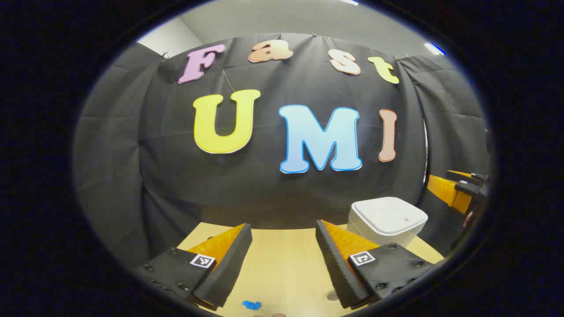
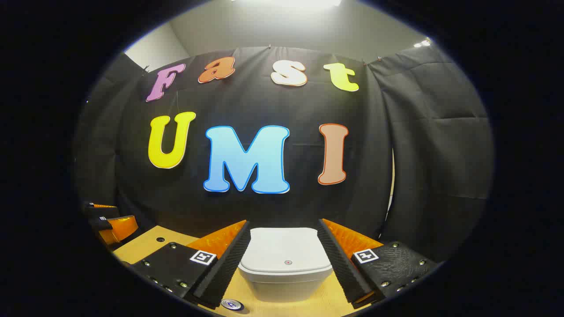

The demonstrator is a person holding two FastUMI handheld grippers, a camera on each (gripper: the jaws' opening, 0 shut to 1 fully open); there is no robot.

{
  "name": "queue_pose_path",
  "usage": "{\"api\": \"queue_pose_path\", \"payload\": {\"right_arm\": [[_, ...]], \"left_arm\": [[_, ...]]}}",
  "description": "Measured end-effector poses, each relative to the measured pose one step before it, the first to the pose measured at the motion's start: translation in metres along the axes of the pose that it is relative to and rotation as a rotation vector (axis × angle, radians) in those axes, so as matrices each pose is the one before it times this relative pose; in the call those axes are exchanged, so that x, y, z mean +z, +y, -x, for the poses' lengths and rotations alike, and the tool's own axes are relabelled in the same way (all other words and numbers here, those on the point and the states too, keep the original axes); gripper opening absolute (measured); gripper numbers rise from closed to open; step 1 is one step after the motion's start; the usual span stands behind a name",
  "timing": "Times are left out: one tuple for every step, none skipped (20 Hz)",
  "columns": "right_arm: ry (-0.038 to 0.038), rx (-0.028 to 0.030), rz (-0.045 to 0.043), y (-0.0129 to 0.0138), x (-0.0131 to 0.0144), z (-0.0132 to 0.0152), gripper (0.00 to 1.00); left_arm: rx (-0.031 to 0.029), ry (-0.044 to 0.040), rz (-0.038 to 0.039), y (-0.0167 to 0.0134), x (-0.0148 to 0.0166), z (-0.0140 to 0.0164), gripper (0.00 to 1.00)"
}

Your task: Press the lid of the desktop garbage bin to open it, pick up the crumpled paper on the desktop and throw it into the bin, then pick up the pop can on the desktop and drop it into the bin, and finally close the garbage bin lid.

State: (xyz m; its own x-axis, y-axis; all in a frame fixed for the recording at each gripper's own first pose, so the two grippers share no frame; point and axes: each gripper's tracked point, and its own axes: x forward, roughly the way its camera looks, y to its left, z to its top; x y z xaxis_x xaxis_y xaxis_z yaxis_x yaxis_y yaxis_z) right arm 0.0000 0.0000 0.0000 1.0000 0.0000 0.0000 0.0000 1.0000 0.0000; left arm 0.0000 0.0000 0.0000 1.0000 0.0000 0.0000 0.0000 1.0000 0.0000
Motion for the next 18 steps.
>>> {"api": "queue_pose_path", "payload": {"right_arm": [[0.00157,0.00039,-0.00179,-0.00014,-0.00164,-0.00288,0.98],[0.00203,-0.00159,0.00035,-0.00108,-0.0003,-0.00247,0.97],[0.00327,0.00211,-0.00086,0.0012,-0.00079,-0.00066,0.97],[0.00789,0.00103,-0.00263,0.0003,-0.00096,-0.0011,0.96],[0.00673,-0.00045,-0.00213,-0.00058,-0.00195,-0.00229,0.96],[-0.00078,-0.00685,-0.00092,-0.00163,0.0007,-0.0012,0.81],[0.00636,0.01064,-0.00225,0.00265,-0.00087,-0.00205,0.7],[0.00816,-0.00272,-0.00097,-0.00218,-0.00204,0.0006,0.61],[0.01309,0.015,-0.00334,0.00255,-0.00528,-0.00252,0.59],[0.00856,-0.00827,-0.00116,-0.00066,-0.00135,-0.00051,0.59],[-0.00268,0.00815,-0.00724,-0.00029,0.00021,0.00046,0.4],[-0.00023,-0.00923,0.00287,-0.00306,0.00127,-0.00085,0.21],[0.00056,0.00963,0.00614,0.00252,-0.00076,0.00009,0.19],[-0.00002,0.01085,0.00626,0.00313,0.00016,-0.00052,0.19],[-0.00116,0.01817,0.00584,0.00278,-0.00082,0.0006,0.19],[-0.00071,-0.04449,0.00597,-0.00546,-0.00144,-0.00299,0.19],[-0.00415,0.01954,-0.00779,0.00011,0.00248,0.00137,0.04],[0.00536,0.00427,-0.00675,0.00079,-0.00152,0.0015,0.01]], "left_arm": [[-0.00102,-0.00147,-0.00236,-0.00115,0.00095,-0.00185,0.95],[0.0009,-0.0022,-0.00526,-0.00033,0.0003,-0.00148,0.95],[0.00142,-0.00382,-0.00531,-0.00014,-0.00024,-0.00058,0.95],[-0.00049,-0.00321,-0.00458,-0.00035,0.00163,-0.00201,0.95],[-0.00164,-0.00368,-0.00467,-0.00172,0.00128,-0.00131,0.94],[0.00082,-0.00294,-0.00358,-0.00111,0.00109,-0.00122,0.94],[0.00015,-0.00118,-0.00146,-0.00089,0.00002,-0.00032,0.94],[0.00035,0.00059,0.00071,-0.0008,0.00006,-0.00006,0.96],[-0.00134,0.00182,0.00203,-0.00145,-0.00107,-0.00025,0.95],[-0.00015,0.00185,0.00252,-0.00092,-0.0002,-0.00048,0.95],[-0.00035,0.00031,0.00212,-0.00037,0.00016,-0.00101,0.95],[0.00208,0.00018,0.00048,0.00033,-0.00005,-0.00003,0.96],[0.0015,-0.00067,0.00038,0.00054,0.00001,0.0005,0.96],[-0.00012,-0.00006,0.00108,-0.00089,-0.0001,-0.00023,0.96],[0.00072,0.00141,0.00032,-0.00049,-0.00043,-0.00033,0.96],[-0.00041,-0.00012,0.00106,-0.00016,-0.00032,0.00062,0.96],[0.00047,-0.00012,0.00023,-0.00073,0.0001,0.0001,0.96],[0.00192,-0.00141,-0.00069,-0.00019,-0.00019,-0.00043,0.96]]}}
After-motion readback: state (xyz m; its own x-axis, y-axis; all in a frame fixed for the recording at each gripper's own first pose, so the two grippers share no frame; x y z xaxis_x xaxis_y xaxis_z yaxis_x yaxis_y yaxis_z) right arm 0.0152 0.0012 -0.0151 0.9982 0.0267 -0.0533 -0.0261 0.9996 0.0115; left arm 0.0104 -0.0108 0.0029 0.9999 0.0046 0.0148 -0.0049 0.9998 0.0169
